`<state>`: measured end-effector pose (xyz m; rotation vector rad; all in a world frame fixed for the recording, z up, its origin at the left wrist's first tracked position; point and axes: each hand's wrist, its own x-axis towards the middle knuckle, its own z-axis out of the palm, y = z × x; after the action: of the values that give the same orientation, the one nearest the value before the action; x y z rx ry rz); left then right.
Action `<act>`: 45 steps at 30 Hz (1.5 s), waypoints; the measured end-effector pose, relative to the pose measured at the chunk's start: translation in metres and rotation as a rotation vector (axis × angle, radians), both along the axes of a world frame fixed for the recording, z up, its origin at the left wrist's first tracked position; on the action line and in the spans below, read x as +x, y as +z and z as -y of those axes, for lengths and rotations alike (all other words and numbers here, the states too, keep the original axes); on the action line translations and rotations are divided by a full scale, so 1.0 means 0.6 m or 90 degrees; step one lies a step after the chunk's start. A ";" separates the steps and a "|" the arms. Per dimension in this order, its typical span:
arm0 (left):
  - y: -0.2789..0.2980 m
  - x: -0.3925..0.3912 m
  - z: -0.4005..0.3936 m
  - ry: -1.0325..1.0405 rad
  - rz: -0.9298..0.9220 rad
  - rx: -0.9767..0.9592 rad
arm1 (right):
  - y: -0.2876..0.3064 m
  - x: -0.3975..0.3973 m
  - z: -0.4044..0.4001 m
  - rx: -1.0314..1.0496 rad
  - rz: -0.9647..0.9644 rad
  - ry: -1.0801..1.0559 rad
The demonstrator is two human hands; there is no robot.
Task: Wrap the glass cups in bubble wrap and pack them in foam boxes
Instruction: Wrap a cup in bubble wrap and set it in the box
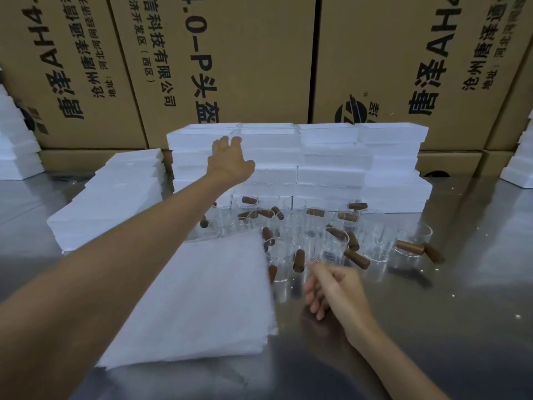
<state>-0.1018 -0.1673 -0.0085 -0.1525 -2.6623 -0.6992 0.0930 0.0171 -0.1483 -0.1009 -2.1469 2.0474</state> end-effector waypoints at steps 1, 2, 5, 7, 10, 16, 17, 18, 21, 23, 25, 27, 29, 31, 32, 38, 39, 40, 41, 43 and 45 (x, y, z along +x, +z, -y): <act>0.009 -0.022 -0.008 0.011 -0.008 -0.039 | 0.000 -0.005 -0.002 -0.008 -0.001 0.012; 0.016 -0.044 -0.015 0.020 -0.017 -0.074 | 0.000 -0.010 -0.004 -0.018 0.000 0.021; 0.024 -0.102 -0.030 0.026 -0.015 -0.176 | -0.005 -0.023 -0.007 -0.034 0.001 0.035; 0.025 -0.132 -0.035 0.023 0.004 -0.216 | -0.008 -0.028 -0.007 -0.036 0.007 0.041; 0.023 -0.162 -0.040 0.025 0.012 -0.237 | -0.013 -0.032 -0.009 -0.034 0.012 0.044; 0.022 -0.147 -0.041 0.008 -0.091 -0.202 | -0.010 -0.029 -0.017 -0.047 0.007 0.057; 0.026 -0.137 -0.040 -0.011 -0.106 -0.190 | -0.009 -0.028 -0.017 -0.054 0.004 0.052; 0.031 -0.123 -0.041 -0.030 -0.120 -0.180 | -0.009 -0.029 -0.018 -0.063 0.002 0.043; 0.043 -0.066 -0.042 -0.096 -0.152 -0.160 | -0.007 -0.027 -0.019 -0.021 -0.046 -0.042; 0.043 -0.014 -0.041 -0.155 -0.167 -0.151 | -0.005 -0.021 -0.033 0.159 -0.170 -0.165; 0.034 0.047 -0.036 -0.213 -0.180 -0.158 | 0.002 -0.012 -0.055 0.326 -0.265 -0.321; 0.017 0.109 -0.029 -0.239 -0.210 -0.196 | 0.012 -0.006 -0.081 0.359 -0.295 -0.425; -0.002 0.167 -0.019 -0.235 -0.242 -0.237 | 0.011 -0.009 -0.105 0.386 -0.263 -0.460; -0.018 0.224 -0.005 -0.226 -0.237 -0.235 | 0.006 -0.010 -0.123 0.375 -0.175 -0.447; -0.026 0.252 0.001 -0.231 -0.226 -0.223 | 0.003 -0.010 -0.132 0.354 -0.129 -0.438; -0.090 0.415 -0.011 -0.403 -0.122 -0.292 | 0.046 0.005 -0.187 -0.175 -0.010 -0.350; -0.103 0.430 -0.019 -0.422 -0.111 -0.332 | 0.050 0.011 -0.194 -0.188 0.004 -0.339; -0.117 0.441 -0.028 -0.430 -0.100 -0.368 | 0.050 0.017 -0.198 -0.157 0.017 -0.330; -0.129 0.446 -0.037 -0.431 -0.092 -0.395 | 0.049 0.021 -0.199 -0.113 0.027 -0.322; -0.146 0.448 -0.056 -0.422 -0.084 -0.432 | 0.041 0.025 -0.198 -0.066 0.042 -0.298; -0.157 0.446 -0.072 -0.405 -0.076 -0.483 | 0.034 0.021 -0.194 -0.049 0.059 -0.262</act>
<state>0.1655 -0.1243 -0.1028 -1.2248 -2.6075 0.2070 0.1057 0.1333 -0.1279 -0.6037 -1.8968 1.9099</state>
